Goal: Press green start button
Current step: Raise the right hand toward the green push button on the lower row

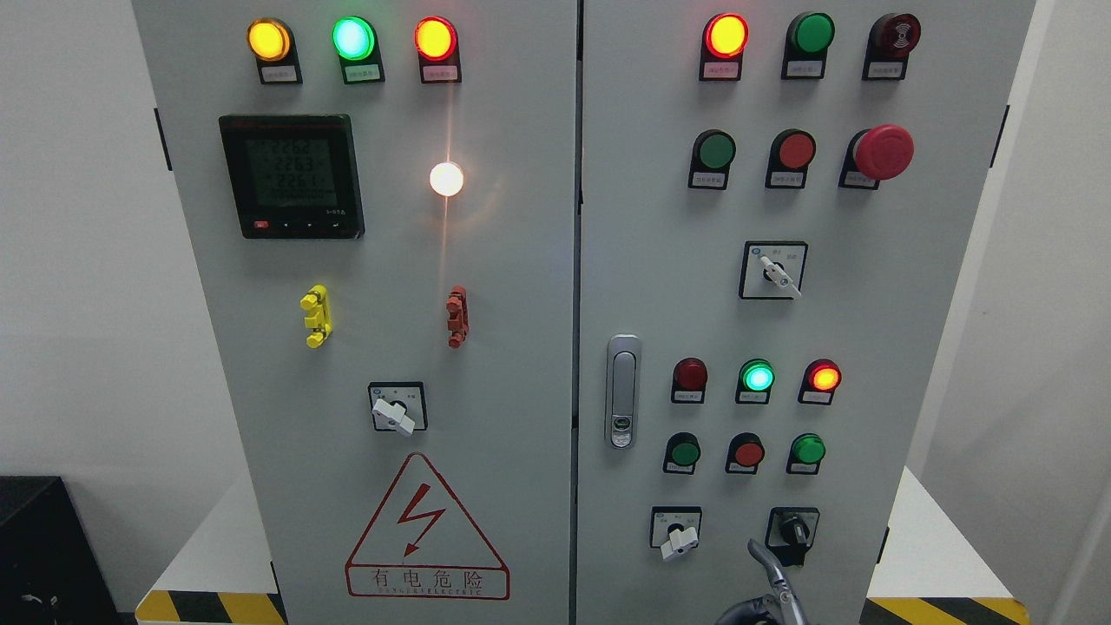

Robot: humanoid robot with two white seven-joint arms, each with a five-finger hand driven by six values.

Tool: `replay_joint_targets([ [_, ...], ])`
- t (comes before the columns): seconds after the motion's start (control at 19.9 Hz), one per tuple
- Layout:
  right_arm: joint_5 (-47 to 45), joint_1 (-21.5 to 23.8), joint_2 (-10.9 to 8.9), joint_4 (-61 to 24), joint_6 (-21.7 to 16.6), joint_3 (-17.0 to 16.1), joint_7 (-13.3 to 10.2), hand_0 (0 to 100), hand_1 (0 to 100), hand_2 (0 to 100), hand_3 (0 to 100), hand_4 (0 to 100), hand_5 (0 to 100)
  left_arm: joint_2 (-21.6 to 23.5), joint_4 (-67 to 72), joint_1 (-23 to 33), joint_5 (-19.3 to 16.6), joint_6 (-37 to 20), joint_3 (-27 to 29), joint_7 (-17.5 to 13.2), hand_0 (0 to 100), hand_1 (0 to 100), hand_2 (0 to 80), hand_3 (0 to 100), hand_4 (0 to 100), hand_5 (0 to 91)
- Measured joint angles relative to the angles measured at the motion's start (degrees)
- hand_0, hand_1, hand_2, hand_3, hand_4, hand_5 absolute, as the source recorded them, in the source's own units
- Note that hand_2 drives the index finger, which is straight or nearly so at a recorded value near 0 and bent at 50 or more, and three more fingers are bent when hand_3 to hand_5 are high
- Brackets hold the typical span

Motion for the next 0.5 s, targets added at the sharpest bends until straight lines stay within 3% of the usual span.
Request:
replay_joint_targets([
  [0.5,21.0,-3.5,0.09,2.0,-0.6,0.6,-4.2,18,32,0,93,92,100,0.0,0.0,0.0,0.0,0.0,0.0,0.0,12,56,0.0,0,0,0.0],
])
